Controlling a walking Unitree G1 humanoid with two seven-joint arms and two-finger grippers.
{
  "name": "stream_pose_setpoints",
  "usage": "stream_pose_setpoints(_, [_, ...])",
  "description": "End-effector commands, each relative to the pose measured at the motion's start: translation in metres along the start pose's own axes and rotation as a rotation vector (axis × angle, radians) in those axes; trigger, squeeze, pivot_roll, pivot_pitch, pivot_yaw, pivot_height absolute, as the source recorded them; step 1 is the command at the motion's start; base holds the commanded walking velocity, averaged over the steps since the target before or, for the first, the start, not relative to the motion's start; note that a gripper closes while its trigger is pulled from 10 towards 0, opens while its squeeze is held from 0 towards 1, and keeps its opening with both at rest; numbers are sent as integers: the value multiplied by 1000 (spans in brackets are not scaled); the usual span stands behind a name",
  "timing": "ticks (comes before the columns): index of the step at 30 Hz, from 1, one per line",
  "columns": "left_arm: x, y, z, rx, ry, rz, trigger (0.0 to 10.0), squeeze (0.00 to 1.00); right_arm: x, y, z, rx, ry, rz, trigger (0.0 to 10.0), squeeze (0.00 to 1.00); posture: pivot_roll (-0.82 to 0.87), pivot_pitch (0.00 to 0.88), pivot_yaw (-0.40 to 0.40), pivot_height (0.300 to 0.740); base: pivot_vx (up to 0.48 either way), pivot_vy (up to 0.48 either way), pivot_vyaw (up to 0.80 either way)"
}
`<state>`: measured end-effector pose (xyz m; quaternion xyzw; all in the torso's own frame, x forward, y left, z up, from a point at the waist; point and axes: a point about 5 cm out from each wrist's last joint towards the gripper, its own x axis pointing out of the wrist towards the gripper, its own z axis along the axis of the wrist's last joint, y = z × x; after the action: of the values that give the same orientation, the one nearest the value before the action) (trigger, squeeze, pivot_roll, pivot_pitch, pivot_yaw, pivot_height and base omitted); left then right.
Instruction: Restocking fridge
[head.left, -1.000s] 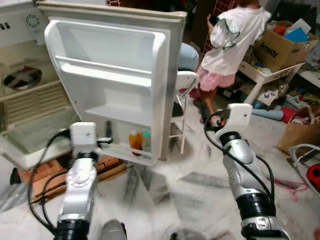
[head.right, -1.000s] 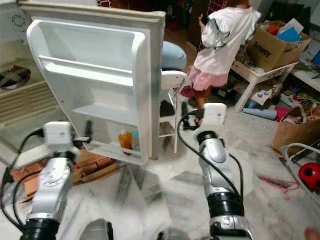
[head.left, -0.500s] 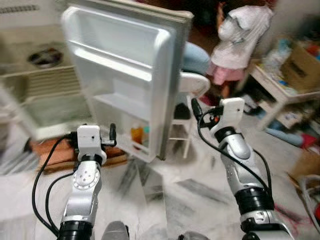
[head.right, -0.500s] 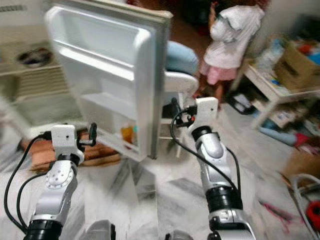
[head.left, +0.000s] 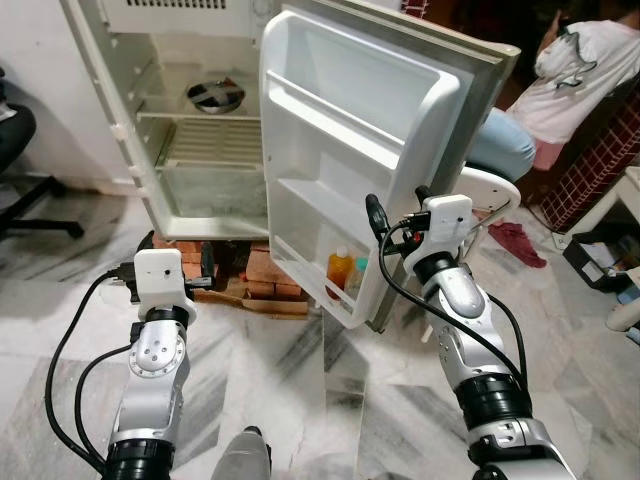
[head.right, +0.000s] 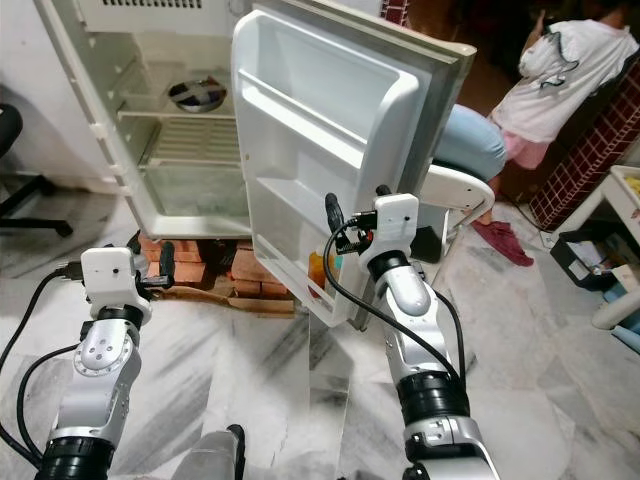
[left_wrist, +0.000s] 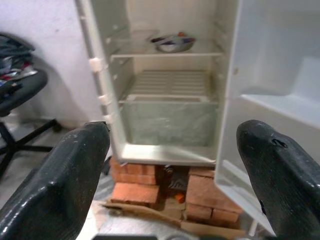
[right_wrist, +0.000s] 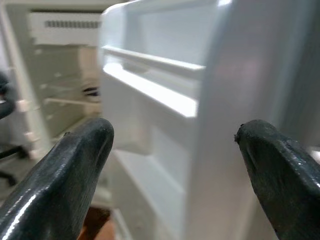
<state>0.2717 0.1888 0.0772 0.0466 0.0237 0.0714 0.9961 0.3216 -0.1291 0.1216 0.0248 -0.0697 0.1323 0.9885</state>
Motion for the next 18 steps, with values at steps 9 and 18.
stream_pose_setpoints(9, [1,-4,0,-6,-2,6,10000,0,0,-9,4,1,-15,-36,10000,0,1,0,-62,740,0,-239,0])
stream_pose_setpoints(18, [0,-3,1,-38,-10,11,10000,0,0,-2,5,-32,-30,31,10000,0,1,0,-61,740,0,0,405])
